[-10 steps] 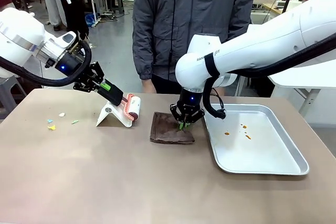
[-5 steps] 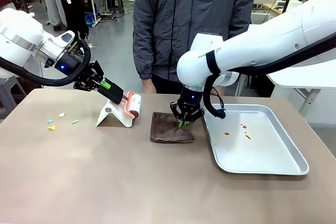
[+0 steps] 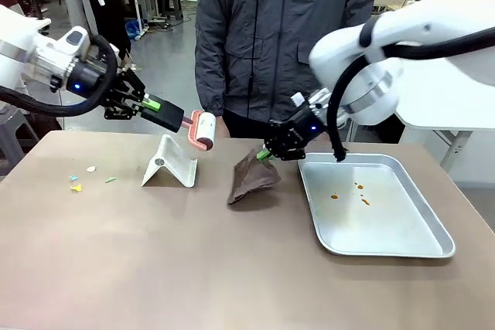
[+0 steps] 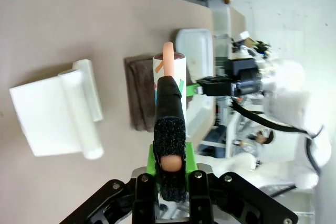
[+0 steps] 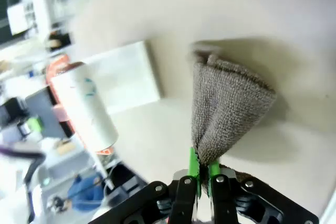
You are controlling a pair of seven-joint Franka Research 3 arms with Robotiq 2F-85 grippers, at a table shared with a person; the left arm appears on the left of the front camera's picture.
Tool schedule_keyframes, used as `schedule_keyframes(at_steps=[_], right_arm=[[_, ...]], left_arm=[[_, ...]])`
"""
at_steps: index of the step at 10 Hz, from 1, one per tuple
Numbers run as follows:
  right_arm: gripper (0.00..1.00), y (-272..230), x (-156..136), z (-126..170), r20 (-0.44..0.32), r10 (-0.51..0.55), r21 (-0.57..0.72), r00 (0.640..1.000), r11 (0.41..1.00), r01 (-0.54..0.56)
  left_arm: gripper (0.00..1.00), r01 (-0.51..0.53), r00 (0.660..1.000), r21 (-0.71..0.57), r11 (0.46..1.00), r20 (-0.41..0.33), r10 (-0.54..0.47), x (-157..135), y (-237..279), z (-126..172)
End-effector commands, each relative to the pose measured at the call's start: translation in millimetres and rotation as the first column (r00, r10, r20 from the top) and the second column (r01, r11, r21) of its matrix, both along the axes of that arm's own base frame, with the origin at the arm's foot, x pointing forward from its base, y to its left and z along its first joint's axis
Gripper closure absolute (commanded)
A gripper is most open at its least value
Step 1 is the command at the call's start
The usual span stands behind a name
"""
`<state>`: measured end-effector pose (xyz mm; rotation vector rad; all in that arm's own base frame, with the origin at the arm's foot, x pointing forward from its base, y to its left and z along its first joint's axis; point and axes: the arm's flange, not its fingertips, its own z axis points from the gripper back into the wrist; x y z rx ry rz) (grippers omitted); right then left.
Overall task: Clean the surface of the table.
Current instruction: Hold the Lint Roller with your left hand and the towel with your right hand.
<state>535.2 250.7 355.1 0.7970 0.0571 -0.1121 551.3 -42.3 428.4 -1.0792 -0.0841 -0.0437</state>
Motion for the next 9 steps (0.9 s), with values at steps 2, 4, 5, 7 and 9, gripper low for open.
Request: schedule_keyframes(at_steps=[2,4,5,7,9], right_arm=[[0.96,-57,-52,5,0.095,0.084,0.331,0.992,0.937,-0.111],[0.96,-84,-88,22,0.128,0.067,0.432,0.989,0.894,-0.117],[0.96,-105,-109,32,0.136,0.031,0.473,0.99,0.876,-0.092],[0.96,-171,-146,45,0.12,-0.139,0.556,0.983,0.829,0.05],[0.96,-231,-176,50,0.109,-0.222,0.637,0.969,0.764,0.103]], left_arm=[[0.87,0.041,0.997,-0.246,0.968,-0.056,-0.057,-40,48,20],[0.87,0.109,0.99,-0.384,0.917,-0.041,-0.135,-73,88,25],[0.87,0.109,0.991,-0.413,0.904,-0.024,-0.131,-92,112,24],[0.87,0.094,0.992,-0.427,0.9,-0.038,-0.121,-122,170,16],[0.87,0.029,0.998,-0.401,0.916,-0.043,-0.05,-154,222,8]])
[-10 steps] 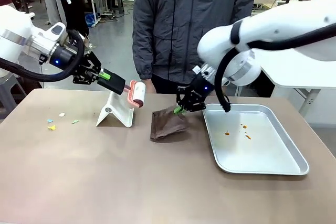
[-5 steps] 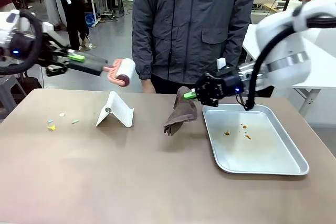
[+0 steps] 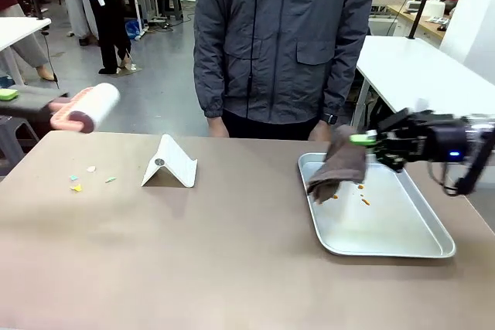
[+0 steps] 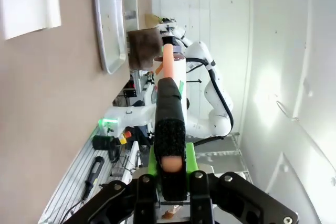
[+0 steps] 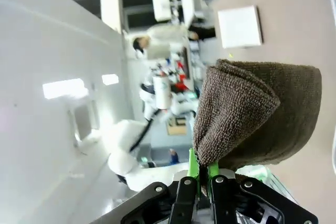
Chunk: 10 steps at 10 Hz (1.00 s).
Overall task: Clean the surface of the table.
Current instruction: Hold the Lint Roller with your left hand and the towel with your right hand.
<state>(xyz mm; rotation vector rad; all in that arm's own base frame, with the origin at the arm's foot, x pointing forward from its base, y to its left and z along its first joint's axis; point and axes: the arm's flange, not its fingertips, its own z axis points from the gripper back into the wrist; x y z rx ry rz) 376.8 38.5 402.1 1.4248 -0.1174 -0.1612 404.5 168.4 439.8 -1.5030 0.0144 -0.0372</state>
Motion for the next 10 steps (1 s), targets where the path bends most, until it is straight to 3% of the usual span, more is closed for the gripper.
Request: schedule_keyframes(at_steps=[1,3,4,5,7,8,10], right_arm=[[0.96,-38,-31,5,0.011,-0.025,0.103,1.0,0.994,0.023],[0.96,-80,-51,10,-0.02,-0.101,0.109,0.995,0.989,0.103],[0.96,-105,-57,6,-0.066,-0.14,0.13,0.988,0.98,0.148],[0.96,-121,-62,-1,-0.052,-0.136,0.127,0.989,0.982,0.142],[0.96,-139,-69,-17,-0.016,-0.185,0.11,0.983,0.976,0.186],[0.96,-137,-69,-22,0.011,-0.175,0.083,0.984,0.981,0.174],[0.96,-131,-68,-25,0.024,-0.171,0.049,0.985,0.984,0.17]], left_arm=[[0.87,-0.088,0.996,0.027,0.996,0.014,0.087,-23,22,-4],[0.87,-0.198,0.979,0.17,0.965,-0.012,0.203,-47,22,3],[0.87,-0.257,0.965,0.167,0.952,-0.006,0.262,-62,36,2],[0.87,-0.352,0.934,0.117,0.929,-0.022,0.357,-77,56,-2],[0.87,-0.523,0.838,0.127,0.843,-0.103,0.536,-98,104,-23],[0.87,-0.537,0.829,0.135,0.833,-0.097,0.551,-101,110,-31],[0.87,-0.509,0.844,0.163,0.845,-0.096,0.527,-97,110,-38]])
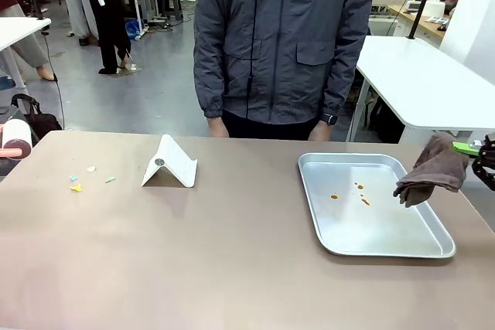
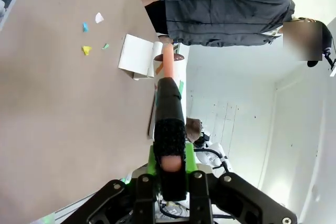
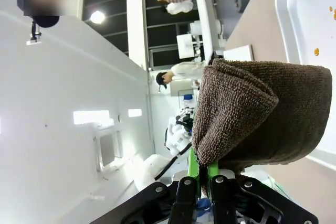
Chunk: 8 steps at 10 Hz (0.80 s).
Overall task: Clean the surface of the table.
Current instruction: Hold the Lint Roller with your left hand and the towel with your right hand.
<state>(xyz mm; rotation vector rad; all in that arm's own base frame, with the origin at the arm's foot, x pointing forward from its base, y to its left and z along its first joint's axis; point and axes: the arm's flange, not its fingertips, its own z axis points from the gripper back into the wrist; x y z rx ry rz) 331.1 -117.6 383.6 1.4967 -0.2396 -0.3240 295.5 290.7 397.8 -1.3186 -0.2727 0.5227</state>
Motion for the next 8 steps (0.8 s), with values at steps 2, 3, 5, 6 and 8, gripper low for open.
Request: schedule_keyframes(at_steps=[2,3,5,6,8], right_arm=[[0.96,-2.2,-1.3,2.3,-0.01,-0.007,0.011,1.0,1.0,0.007],[0.96,-2.2,-1.3,2.3,-0.01,-0.007,0.011,1.0,1.0,0.007],[0.96,-2.2,-1.3,2.3,-0.01,-0.007,0.011,1.0,1.0,0.007],[0.96,-2.2,-1.3,2.3,-0.01,-0.007,0.011,1.0,1.0,0.007],[0.96,-2.2,-1.3,2.3,-0.01,-0.007,0.011,1.0,1.0,0.007]], left_arm=[[0.87,0.0,1.0,0.0,1.0,0.01,0.0,-3.5,0.9,4.8],[0.87,0.0,1.0,0.0,1.0,0.01,0.0,-3.5,0.9,4.8],[0.87,0.0,1.0,0.0,1.0,0.01,0.0,-3.5,0.9,4.8],[0.87,0.0,1.0,0.0,1.0,0.01,0.0,-3.5,0.9,4.8],[0.87,0.0,1.0,0.0,1.0,0.01,0.0,-3.5,0.9,4.8]])
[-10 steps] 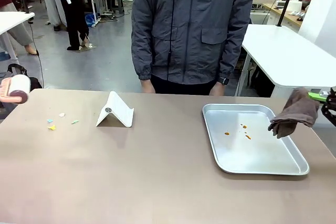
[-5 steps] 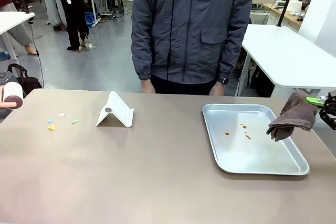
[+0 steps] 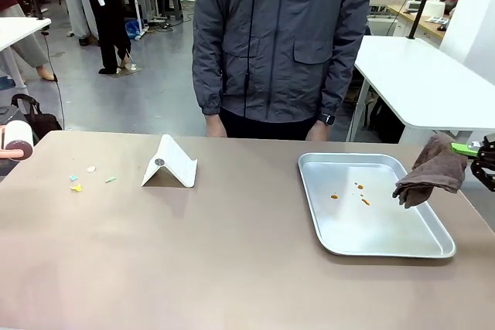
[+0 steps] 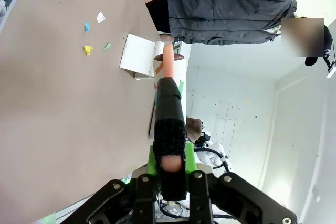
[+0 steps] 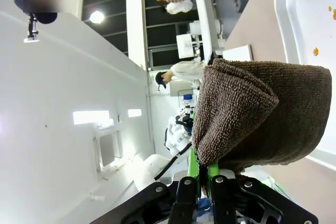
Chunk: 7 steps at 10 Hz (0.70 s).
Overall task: Clean the surface of the table.
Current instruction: If a person points to the right, clean the right side of the table with your right hand, and if they point to the left, clean the left side with your left hand.
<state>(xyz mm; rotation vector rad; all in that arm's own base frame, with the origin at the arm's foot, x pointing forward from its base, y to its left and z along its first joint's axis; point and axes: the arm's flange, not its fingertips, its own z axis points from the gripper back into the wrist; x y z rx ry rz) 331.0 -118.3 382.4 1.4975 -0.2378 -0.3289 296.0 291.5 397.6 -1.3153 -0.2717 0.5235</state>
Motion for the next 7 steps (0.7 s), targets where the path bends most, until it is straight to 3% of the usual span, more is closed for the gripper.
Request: schedule_keyframes(at_steps=[1,7], right_arm=[[0.96,-1.4,-1.2,3.5,-0.006,-0.005,0.009,1.0,1.0,0.005],[0.96,-1.4,-1.2,3.5,-0.006,-0.005,0.009,1.0,1.0,0.005]], left_arm=[[0.87,0.0,1.0,-0.003,1.0,0.012,0.0,-4.0,0.1,5.1],[0.87,0.0,1.0,-0.003,1.0,0.012,0.0,-4.0,0.1,5.1]])
